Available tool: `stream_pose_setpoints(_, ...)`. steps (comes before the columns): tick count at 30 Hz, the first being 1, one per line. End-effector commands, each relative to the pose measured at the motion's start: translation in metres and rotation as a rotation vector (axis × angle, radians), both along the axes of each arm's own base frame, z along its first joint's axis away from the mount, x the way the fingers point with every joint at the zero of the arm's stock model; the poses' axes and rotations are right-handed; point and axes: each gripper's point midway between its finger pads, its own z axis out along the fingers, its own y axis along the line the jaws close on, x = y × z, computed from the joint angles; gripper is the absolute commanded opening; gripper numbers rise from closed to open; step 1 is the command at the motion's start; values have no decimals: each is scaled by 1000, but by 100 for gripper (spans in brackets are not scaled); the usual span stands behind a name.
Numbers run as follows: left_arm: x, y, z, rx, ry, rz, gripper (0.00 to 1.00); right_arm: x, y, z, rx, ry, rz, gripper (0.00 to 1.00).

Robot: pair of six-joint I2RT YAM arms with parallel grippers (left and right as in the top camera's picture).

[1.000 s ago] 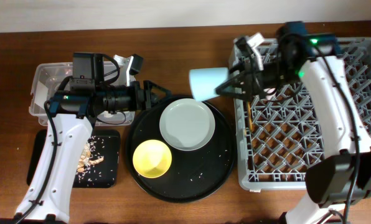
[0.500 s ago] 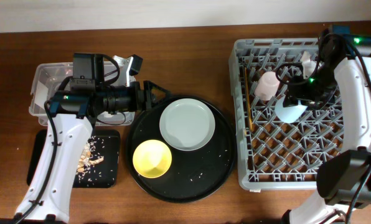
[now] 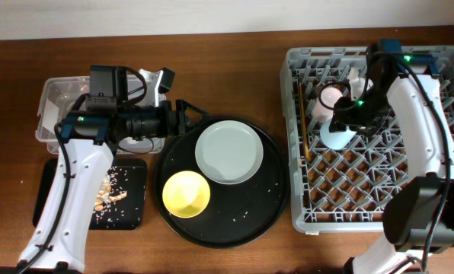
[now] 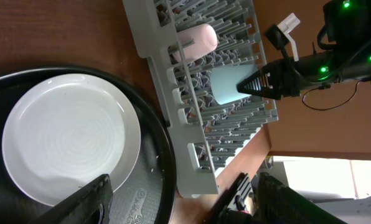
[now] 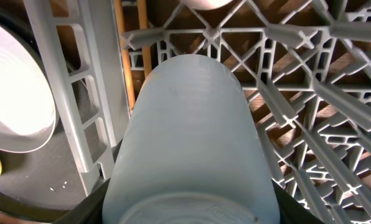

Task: Sort waste into correct bins and load items into the dishwasher rack
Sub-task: 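Place the blue cup upside down in the rack with the right gripper, then reach the right gripper to the yellow bowl and grasp its rim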

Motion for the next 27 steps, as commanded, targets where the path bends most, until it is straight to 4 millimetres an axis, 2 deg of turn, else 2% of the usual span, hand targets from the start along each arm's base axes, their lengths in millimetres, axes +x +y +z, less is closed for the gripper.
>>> stream_pose_setpoints(1, 0, 0, 1, 1, -9, -9, 73, -5, -5, -12, -33, 19, -5, 52)
stream_pose_setpoints(3, 0, 0, 1, 1, -9, -9, 73, -5, -5, -20, -33, 20, -5, 53)
stream_pose_setpoints(4, 0, 0, 1, 1, -9, -9, 73, -4, -5, -20, -33, 18, -5, 57)
stream_pose_setpoints(5, 0, 0, 1, 1, -9, -9, 74, -4, -5, -20, -33, 18, -5, 70)
stream_pose_setpoints(6, 0, 0, 1, 1, -9, -9, 79, -5, -5, -20, -33, 19, -5, 78)
stream_pose_setpoints(7, -2, 0, 0, 1, -3, -9, 80, -4, -5, -20, -32, 18, -5, 88)
stream_pose_setpoints(8, -1, 1, 2, 0, -7, -5, 84, -2, -3, -16, -20, 6, -5, 88)
stream_pose_setpoints(9, -1, 6, 7, 0, -21, 11, 87, 2, 4, -4, 22, -15, -2, 88)
stream_pose_setpoints(10, 1, 17, 13, 15, -48, 47, 96, 5, 14, 13, 74, -44, 37, 88)
stream_pose_setpoints(11, 3, 36, 19, 60, -81, 117, 99, 5, 29, 34, 132, -75, 104, 88)
stream_pose_setpoints(12, 2, 58, 24, 115, -98, 198, 99, 4, 48, 49, 184, -96, 147, 88)
stream_pose_setpoints(13, 0, 83, 25, 184, -100, 291, 99, -2, 75, 55, 236, -98, 207, 88)
stream_pose_setpoints(14, -2, 98, 24, 228, -97, 347, 99, -6, 92, 56, 258, -89, 247, 88)
stream_pose_setpoints(17, -9, 158, 14, 386, -47, 548, 99, -41, 198, 63, 368, -70, 518, 88)
stream_pose_setpoints(18, -12, 175, 10, 425, -27, 605, 99, -54, 222, 63, 372, -61, 573, 88)
stream_pose_setpoints(19, -18, 206, 5, 478, 11, 700, 99, -80, 267, 63, 383, -65, 698, 88)
stream_pose_setpoints(21, -22, 219, 3, 483, 34, 739, 99, -106, 313, 58, 323, -100, 778, 88)
stream_pose_setpoints(23, -22, 220, 3, 483, 35, 741, 99, -128, 350, 50, 252, -190, 869, 83)
stream_pose_setpoints(24, -22, 220, 3, 483, 35, 741, 99, -134, 365, 47, 240, -238, 912, 82)
stream_pose_setpoints(25, -22, 220, 3, 483, 35, 741, 99, -140, 379, 38, 203, -292, 956, 75)
stream_pose_setpoints(27, -22, 220, 3, 483, 35, 741, 99, -147, 394, 18, 165, -339, 997, 73)
